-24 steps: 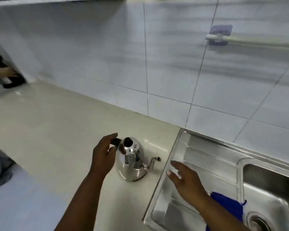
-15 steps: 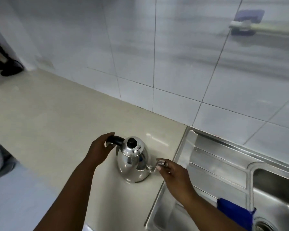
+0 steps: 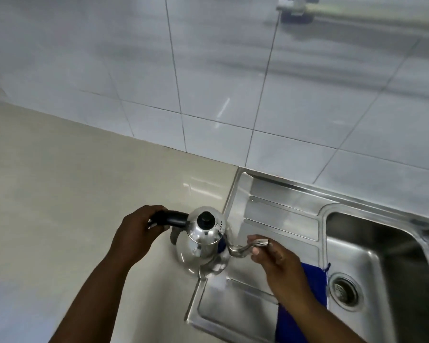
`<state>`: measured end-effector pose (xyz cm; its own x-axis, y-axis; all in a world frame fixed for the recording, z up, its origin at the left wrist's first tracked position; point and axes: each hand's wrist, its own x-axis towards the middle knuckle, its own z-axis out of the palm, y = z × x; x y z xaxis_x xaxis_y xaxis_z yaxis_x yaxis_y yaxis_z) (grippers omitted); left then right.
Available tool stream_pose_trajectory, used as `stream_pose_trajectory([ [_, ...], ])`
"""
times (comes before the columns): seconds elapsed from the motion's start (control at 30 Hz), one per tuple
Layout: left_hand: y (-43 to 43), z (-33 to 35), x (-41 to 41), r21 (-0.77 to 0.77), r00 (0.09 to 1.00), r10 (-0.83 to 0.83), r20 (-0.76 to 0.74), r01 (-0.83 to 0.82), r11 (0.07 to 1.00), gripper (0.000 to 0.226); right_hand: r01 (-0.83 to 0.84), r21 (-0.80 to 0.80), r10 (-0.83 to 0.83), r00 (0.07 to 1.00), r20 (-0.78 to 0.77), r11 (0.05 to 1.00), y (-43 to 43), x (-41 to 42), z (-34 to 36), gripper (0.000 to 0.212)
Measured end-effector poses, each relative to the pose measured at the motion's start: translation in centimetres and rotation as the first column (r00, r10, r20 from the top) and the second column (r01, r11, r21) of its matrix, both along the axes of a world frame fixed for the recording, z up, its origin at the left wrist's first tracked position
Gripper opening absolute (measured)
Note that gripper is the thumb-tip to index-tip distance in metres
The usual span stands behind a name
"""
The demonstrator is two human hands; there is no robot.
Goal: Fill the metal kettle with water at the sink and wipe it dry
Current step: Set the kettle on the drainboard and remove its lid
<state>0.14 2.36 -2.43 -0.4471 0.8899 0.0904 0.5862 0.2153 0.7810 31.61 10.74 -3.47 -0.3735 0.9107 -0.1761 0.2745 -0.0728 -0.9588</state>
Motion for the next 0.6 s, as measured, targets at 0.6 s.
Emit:
stream_pose_trajectory([
  [0.6,1.8,-4.2,12.3,-0.036,0.969,-0.245,-0.045,0.243,0.969,0.042,0.233,0.027,-0.235,0.968,0.088,0.972,-2.9,13.9,-2.6,0.019],
])
